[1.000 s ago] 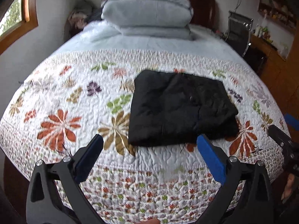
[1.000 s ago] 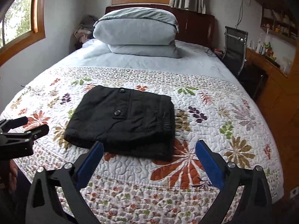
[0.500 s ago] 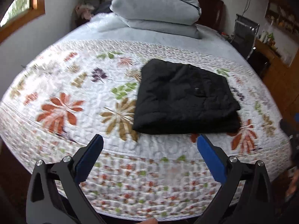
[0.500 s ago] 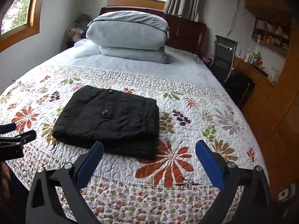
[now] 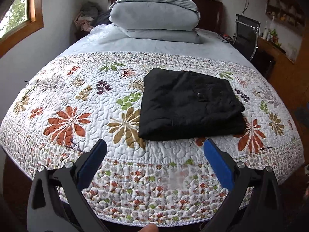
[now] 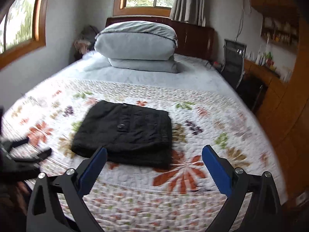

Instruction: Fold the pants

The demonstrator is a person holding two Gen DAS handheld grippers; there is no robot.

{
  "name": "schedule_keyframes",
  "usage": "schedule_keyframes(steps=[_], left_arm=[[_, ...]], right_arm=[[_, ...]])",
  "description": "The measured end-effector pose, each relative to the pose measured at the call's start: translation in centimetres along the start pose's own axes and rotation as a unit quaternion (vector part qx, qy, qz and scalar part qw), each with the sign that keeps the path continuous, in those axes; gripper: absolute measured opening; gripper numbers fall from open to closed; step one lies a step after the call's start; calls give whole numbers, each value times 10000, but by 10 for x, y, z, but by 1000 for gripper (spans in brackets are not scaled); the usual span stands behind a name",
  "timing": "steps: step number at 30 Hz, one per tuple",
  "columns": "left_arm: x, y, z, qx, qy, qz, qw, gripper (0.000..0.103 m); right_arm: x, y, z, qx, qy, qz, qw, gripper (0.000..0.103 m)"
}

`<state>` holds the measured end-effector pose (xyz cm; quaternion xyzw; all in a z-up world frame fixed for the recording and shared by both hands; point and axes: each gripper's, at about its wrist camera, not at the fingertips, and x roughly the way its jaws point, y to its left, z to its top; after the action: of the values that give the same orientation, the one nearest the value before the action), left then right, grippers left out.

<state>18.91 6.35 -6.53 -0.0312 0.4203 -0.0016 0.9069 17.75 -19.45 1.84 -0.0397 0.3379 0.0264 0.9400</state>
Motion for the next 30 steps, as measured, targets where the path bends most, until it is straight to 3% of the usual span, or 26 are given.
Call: schedule_keyframes(steps=[5, 9, 13, 20, 23, 27, 30], left_arm=[[-8, -7, -4, 119, 146, -71, 9998, 100], [-18, -16, -6, 357, 107, 74, 9993, 100], [-20, -19, -9, 325, 154, 144, 9993, 100], [-6, -21, -13, 194, 235, 52, 9995, 100], [1, -23, -11, 195, 103, 35, 9998, 100], [19, -27, -7, 338, -27, 274, 9990, 100], [32, -25, -3, 319, 25, 166, 9993, 100]], right_arm=[[10, -9, -15, 570, 506, 418, 9962, 99], [8, -3, -26, 284, 569, 149, 9979, 99], [10, 10, -35, -62, 692, 153, 9975, 99], [14, 16, -34, -139, 569, 209, 9981, 99], [22, 9, -30, 7, 559, 240, 9981, 99], [33, -1, -28, 122, 485, 190, 9986, 99], [41, -4, -27, 113, 469, 284, 9984, 99]])
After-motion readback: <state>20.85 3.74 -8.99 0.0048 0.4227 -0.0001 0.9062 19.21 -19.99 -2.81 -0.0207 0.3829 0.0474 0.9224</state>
